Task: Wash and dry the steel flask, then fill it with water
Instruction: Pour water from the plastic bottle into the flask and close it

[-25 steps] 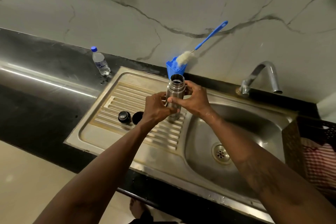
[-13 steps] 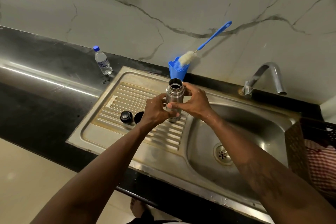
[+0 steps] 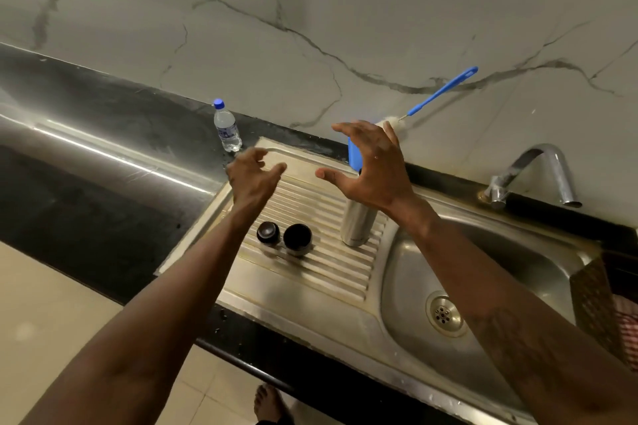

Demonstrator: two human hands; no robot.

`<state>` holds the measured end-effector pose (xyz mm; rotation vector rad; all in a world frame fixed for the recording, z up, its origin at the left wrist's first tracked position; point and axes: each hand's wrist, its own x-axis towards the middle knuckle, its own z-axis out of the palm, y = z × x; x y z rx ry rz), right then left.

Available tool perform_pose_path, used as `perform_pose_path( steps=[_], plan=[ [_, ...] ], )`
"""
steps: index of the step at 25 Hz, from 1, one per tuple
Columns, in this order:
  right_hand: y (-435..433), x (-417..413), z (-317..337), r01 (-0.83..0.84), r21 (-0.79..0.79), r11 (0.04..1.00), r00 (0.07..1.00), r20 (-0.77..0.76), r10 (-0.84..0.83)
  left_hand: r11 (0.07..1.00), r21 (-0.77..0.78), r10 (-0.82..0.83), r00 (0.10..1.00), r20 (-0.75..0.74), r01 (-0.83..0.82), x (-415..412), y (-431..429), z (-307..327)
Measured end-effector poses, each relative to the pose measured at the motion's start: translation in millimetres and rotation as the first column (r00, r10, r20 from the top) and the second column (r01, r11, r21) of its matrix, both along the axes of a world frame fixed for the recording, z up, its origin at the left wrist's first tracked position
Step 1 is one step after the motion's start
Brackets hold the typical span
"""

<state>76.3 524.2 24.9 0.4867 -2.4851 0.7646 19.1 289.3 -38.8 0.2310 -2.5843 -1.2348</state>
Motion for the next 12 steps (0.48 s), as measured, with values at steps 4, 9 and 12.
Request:
perform_pose_path(
  steps=[4,9,12],
  plan=[
    [-57.7,-31.5,-2.9,-0.024,0.106,0.994,0.999,0.025,0.021,0.994,-0.002,0.109,0.994,0.029,-0.109,-44.4,-52.3,-1.0],
    [-125.5,-76.8,-28.2,-0.044,0.114,0.993,0.99,0.135,0.029,0.996,0.023,0.084,0.996,0.043,-0.085,-80.9,-87.6,-9.1],
    [-161.2,-113.0,-46.4,-0.036,0.065,0.997,0.971,0.238,0.019,0.997,0.067,0.039,0.997,0.068,-0.044,-107.9,-104.1,-17.9]
  ],
)
